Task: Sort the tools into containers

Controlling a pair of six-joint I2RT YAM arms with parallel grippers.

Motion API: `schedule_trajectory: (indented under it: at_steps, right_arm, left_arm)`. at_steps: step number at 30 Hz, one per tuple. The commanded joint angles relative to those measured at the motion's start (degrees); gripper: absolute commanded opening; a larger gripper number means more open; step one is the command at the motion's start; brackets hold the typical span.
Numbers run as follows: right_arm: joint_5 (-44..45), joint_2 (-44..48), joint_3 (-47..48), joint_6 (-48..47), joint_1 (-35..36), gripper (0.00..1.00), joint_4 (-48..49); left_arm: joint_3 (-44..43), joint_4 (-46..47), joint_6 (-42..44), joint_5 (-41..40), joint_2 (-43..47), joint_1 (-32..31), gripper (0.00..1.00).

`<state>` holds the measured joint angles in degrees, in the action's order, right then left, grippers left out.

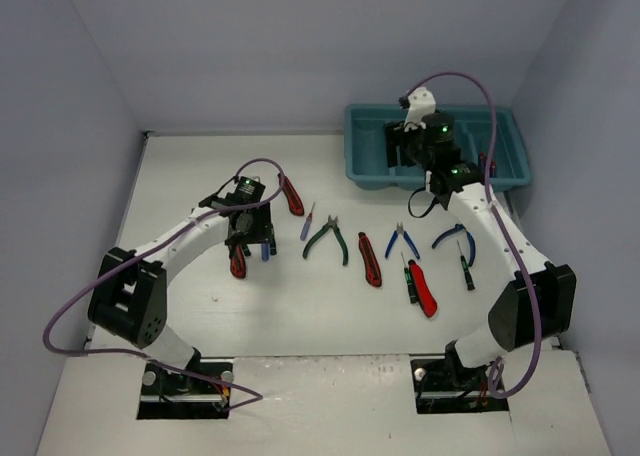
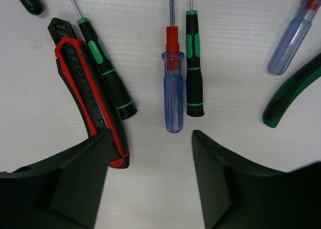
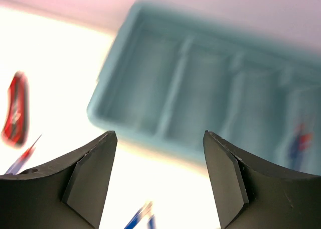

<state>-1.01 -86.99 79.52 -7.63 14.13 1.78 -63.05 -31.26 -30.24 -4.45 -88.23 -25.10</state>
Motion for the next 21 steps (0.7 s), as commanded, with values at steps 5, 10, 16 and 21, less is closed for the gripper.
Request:
schedule_trajectory:
  at_steps: [5,10,16,21]
  right_arm:
    - [1.8,8.0,-11.9,8.4,5.9,0.67,1.2]
    - [1.7,11.8,-16.8,11.8,8.2,0.67,1.5]
    - [1.8,14.7,-20.5,14.0,10.1,0.67,1.5]
    - [2.2,15.8,-21.4,14.7,11.3,0.68,1.4]
  left_arm:
    - [-0.1,4.9,-2.4,1.0,-5.4,0.2,0.47]
    - [-1.4,5.3,-2.6,1.3,-9.0,0.4,0.46]
    - [-2.7,6.6,-2.7,1.5,-12.3,0.9,0.43]
    - [-3.2,6.9,-2.6,1.5,-14.8,1.7,0.31]
